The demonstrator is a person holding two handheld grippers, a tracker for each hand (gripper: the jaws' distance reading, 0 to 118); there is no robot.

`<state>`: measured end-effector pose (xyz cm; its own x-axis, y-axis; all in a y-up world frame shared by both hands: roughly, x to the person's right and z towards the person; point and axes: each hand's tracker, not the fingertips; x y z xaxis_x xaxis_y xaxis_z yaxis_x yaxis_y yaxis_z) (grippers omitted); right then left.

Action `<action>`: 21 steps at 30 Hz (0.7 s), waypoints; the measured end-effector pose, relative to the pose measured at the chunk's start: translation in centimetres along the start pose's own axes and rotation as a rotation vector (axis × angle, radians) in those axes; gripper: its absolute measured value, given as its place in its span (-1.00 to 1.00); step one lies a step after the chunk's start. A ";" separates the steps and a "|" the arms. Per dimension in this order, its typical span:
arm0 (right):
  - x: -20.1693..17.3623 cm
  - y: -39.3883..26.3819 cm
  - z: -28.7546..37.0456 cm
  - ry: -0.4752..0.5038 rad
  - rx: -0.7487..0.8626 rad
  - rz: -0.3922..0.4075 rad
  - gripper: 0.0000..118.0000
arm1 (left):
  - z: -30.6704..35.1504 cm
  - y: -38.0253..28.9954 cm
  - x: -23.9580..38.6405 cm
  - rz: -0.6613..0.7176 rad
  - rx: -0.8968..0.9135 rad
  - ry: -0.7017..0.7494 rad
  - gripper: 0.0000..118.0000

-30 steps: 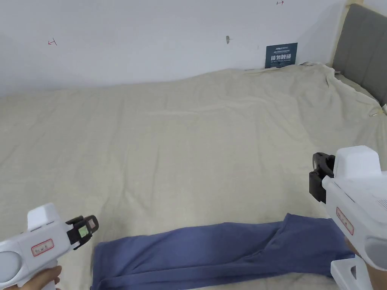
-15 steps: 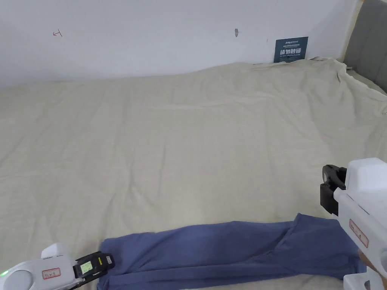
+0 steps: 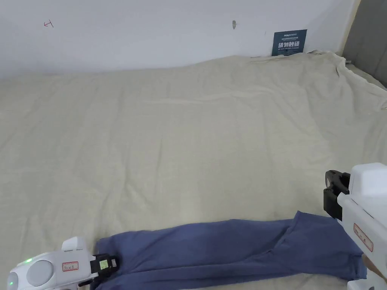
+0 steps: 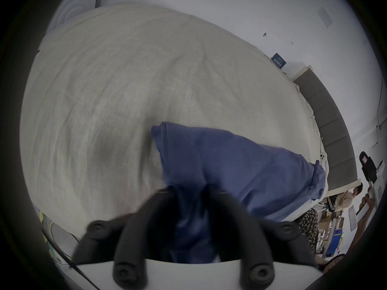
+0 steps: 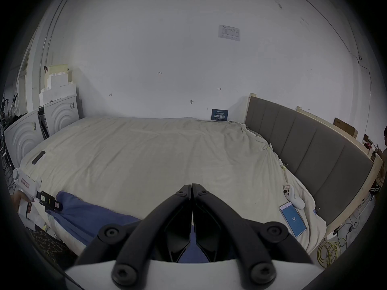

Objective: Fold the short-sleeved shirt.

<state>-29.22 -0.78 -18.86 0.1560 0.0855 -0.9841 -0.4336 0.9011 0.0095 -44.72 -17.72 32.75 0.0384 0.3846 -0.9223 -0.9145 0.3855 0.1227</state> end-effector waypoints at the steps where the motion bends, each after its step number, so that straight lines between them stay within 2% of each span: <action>1: 0.0 0.0 0.0 0.000 -0.002 -0.001 -1.00 | -0.1 0.1 -0.1 0.021 -0.007 -0.026 -0.75; 6: 0.4 -0.1 -0.2 -0.003 -0.007 -0.008 -1.00 | 0.2 0.4 0.4 -0.011 -0.009 -0.014 -0.90; 12: 0.5 0.2 -0.2 0.002 -0.006 -0.009 -1.00 | 4.3 1.0 -0.5 0.003 0.080 -0.039 -0.95; 15: 0.4 0.3 -0.1 0.006 -0.001 -0.008 -1.00 | 6.2 0.9 0.0 -0.025 0.101 0.027 -0.95; 21: 0.3 0.3 -0.1 0.013 0.007 -0.013 -1.00 | 9.3 0.9 -1.0 0.031 0.111 0.095 -0.95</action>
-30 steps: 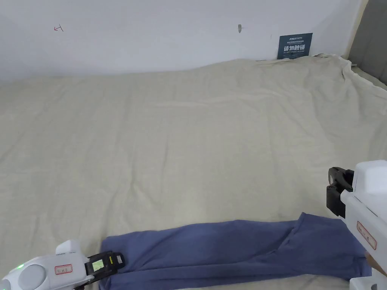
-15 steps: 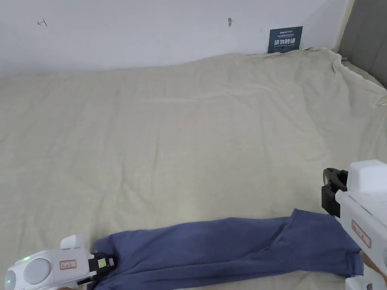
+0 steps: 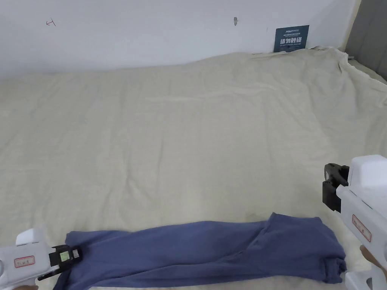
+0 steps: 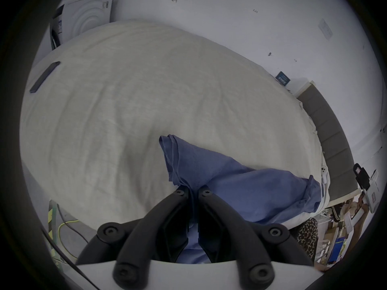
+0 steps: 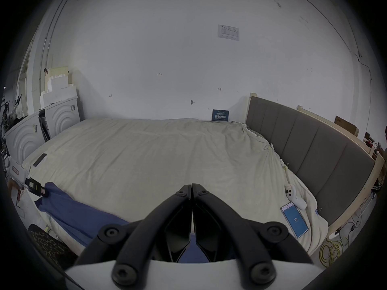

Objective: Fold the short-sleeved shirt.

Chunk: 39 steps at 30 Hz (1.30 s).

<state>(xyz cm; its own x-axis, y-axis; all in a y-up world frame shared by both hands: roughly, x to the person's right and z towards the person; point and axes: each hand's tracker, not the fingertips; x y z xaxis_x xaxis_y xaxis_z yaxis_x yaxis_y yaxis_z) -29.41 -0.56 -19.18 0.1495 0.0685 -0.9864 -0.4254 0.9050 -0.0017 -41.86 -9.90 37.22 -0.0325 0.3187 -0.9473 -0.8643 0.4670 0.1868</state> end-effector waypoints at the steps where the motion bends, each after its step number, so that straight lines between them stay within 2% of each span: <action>1: 0.0 0.0 0.0 0.003 -0.001 0.000 -1.00 | 0.4 0.1 0.2 -0.003 -0.012 -0.001 -0.95; 5: 0.1 0.0 0.3 0.009 0.001 0.000 -1.00 | 2.1 0.9 3.6 -0.015 -0.010 -0.012 -0.95; 8: 0.4 0.0 0.5 0.006 0.005 -0.003 -1.00 | 3.1 1.5 7.6 -0.067 0.006 -0.123 -0.95; 12: 0.8 -0.1 1.0 -0.002 0.012 -0.016 -1.00 | 2.3 1.7 13.0 -0.139 -0.031 -0.234 -0.95; 16: 1.5 -0.3 1.4 -0.009 0.013 -0.024 -1.00 | -0.4 0.9 18.0 -0.216 -0.105 -0.271 -0.95; 21: 2.5 -0.5 1.8 -0.024 0.018 -0.035 -1.00 | -6.2 -0.5 21.6 -0.253 -0.189 -0.266 -0.94; 26: 3.2 -0.8 2.1 -0.036 0.010 -0.036 -1.00 | -11.7 -2.8 24.1 -0.260 -0.275 -0.195 -0.94; 30: 3.5 -1.1 2.3 -0.044 0.004 -0.032 -1.00 | -13.4 -4.4 25.4 -0.294 -0.290 -0.146 -0.92; 31: 3.6 -1.1 2.3 -0.045 0.003 -0.031 -1.00 | -13.4 -4.6 25.6 -0.316 -0.284 -0.139 -0.86; 33: 3.8 -1.3 2.3 -0.046 -0.002 -0.034 -1.00 | -13.2 -4.7 26.0 -0.334 -0.282 -0.139 -0.50; 34: 3.9 -1.3 2.3 -0.047 -0.004 -0.035 -1.00 | -12.9 -4.6 25.9 -0.335 -0.283 -0.159 -0.21; 35: 3.9 -1.4 2.4 -0.048 -0.006 -0.036 -1.00 | -12.6 -4.4 25.8 -0.326 -0.279 -0.180 0.25; 36: 3.9 -1.4 2.4 -0.050 -0.008 -0.036 -1.00 | -12.2 -4.3 25.9 -0.323 -0.269 -0.182 0.56; 37: 3.9 -1.4 2.4 -0.050 -0.009 -0.036 -1.00 | -11.4 -4.3 26.1 -0.327 -0.255 -0.186 0.77; 38: 3.8 -1.5 2.4 -0.050 -0.009 -0.036 -1.00 | -10.8 -4.1 26.0 -0.331 -0.228 -0.194 0.88; 39: 3.7 -1.5 2.5 -0.050 -0.009 -0.036 -1.00 | -10.2 -3.7 25.9 -0.336 -0.192 -0.203 0.88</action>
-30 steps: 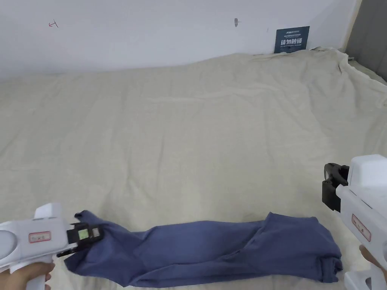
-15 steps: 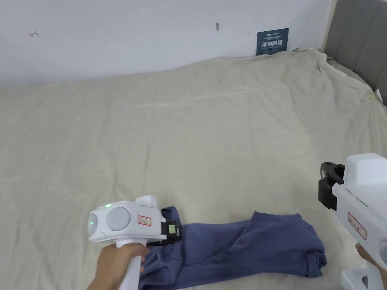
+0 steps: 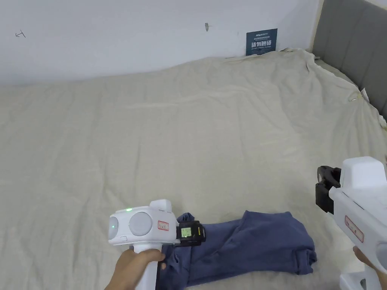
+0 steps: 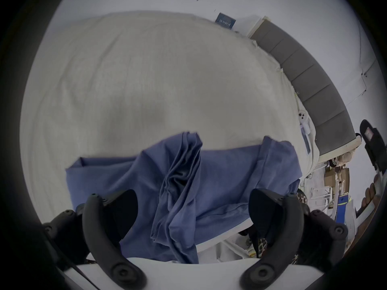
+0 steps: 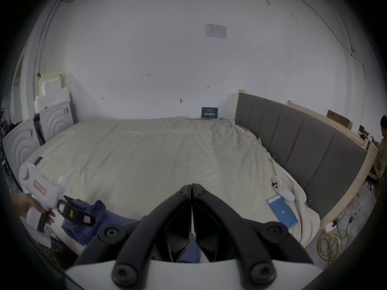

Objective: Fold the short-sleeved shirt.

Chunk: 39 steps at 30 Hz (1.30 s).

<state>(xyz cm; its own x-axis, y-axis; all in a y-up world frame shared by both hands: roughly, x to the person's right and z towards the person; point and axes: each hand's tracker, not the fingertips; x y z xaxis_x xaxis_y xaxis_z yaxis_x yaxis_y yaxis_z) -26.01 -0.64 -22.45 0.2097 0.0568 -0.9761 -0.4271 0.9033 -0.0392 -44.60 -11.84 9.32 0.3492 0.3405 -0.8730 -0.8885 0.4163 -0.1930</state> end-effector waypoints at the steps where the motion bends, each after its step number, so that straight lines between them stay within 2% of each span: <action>1: -0.1 0.0 0.0 0.000 0.000 -0.001 -1.00 | 0.6 0.2 -0.2 -0.001 0.028 0.002 0.88; 9: -0.8 0.2 -0.1 0.017 0.007 -0.012 -1.00 | 5.5 0.5 -2.6 0.002 0.223 0.093 0.88; 11: -0.9 0.4 -0.2 0.019 0.009 -0.013 -1.00 | 5.5 0.5 -3.9 0.003 0.214 0.125 0.77; 13: -1.1 0.6 0.0 0.022 0.011 -0.013 -1.00 | 5.6 0.1 -5.0 0.028 0.230 0.161 0.38; 14: -1.1 0.6 0.0 0.023 0.012 -0.013 -1.00 | 5.5 -0.2 -5.6 0.037 0.273 0.165 0.27; 15: -1.1 0.7 0.0 0.023 0.012 -0.012 -1.00 | 5.4 -0.6 -6.2 0.040 0.303 0.147 0.27; 17: -1.1 0.7 -0.1 0.025 0.011 -0.013 -1.00 | 4.7 -1.1 -6.9 0.062 0.285 0.163 -0.69; 19: -1.0 0.7 -0.2 0.023 0.008 -0.013 -1.00 | 4.0 -2.0 -7.4 0.047 0.293 0.174 -1.00; 23: -0.9 0.5 -0.2 0.020 0.000 -0.020 -1.00 | 2.1 -3.5 -6.5 -0.062 0.261 0.230 -1.00; 28: -0.4 0.1 -0.1 0.012 -0.013 -0.032 -1.00 | -1.2 -4.9 -4.7 -0.093 0.181 0.217 -1.00; 35: 0.4 -0.3 0.1 -0.009 -0.025 -0.030 -1.00 | -4.5 -6.5 -0.2 -0.297 0.121 0.293 -1.00; 39: 0.9 -0.5 -0.1 -0.012 -0.027 -0.047 -1.00 | -4.9 -6.2 1.3 -0.299 0.119 0.285 -1.00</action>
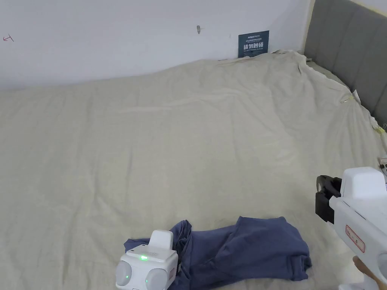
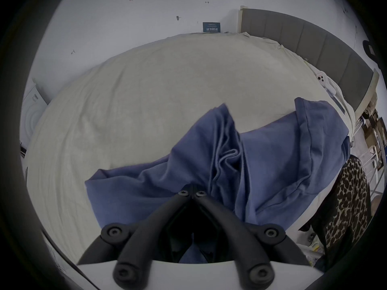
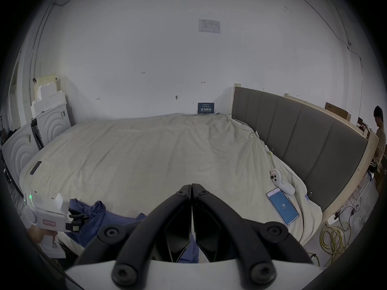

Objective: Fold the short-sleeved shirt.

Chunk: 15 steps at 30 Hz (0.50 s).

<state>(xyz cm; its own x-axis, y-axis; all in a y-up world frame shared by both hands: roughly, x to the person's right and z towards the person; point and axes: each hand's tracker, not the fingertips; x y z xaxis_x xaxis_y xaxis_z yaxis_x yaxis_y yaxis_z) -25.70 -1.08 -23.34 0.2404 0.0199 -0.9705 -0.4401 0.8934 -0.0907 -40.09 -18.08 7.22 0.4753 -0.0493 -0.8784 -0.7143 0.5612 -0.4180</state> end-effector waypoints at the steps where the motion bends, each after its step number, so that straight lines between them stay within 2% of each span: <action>1: 0.1 -0.1 -0.1 0.000 0.000 -0.004 -1.00 | 0.0 0.1 0.4 0.003 0.002 -0.003 -1.00; 6: 0.4 -0.2 -0.2 -0.003 -0.007 -0.009 -1.00 | 0.5 0.6 2.7 -0.009 0.012 -0.039 -1.00; 8: 0.5 -0.3 -0.3 -0.007 -0.007 -0.013 -1.00 | 0.4 0.8 3.9 -0.013 0.008 -0.123 -1.00; 11: 0.5 -0.3 -0.2 -0.011 -0.006 -0.017 -1.00 | 0.0 0.8 5.4 -0.029 0.001 -0.098 -1.00; 13: 0.5 -0.3 -0.1 -0.008 -0.003 -0.016 -1.00 | 0.1 0.9 5.3 -0.048 -0.002 -0.087 -1.00; 15: 0.4 -0.2 0.0 -0.006 -0.001 -0.012 -1.00 | 1.2 1.2 4.2 -0.010 0.013 -0.143 -1.00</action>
<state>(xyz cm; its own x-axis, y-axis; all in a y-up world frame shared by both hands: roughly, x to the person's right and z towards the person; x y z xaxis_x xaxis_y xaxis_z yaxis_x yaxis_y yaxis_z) -25.49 -1.20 -23.74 0.2505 0.0120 -0.9680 -0.4381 0.8931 -0.1023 -38.35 -16.67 3.33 0.5513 0.0630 -0.8319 -0.7031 0.5719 -0.4226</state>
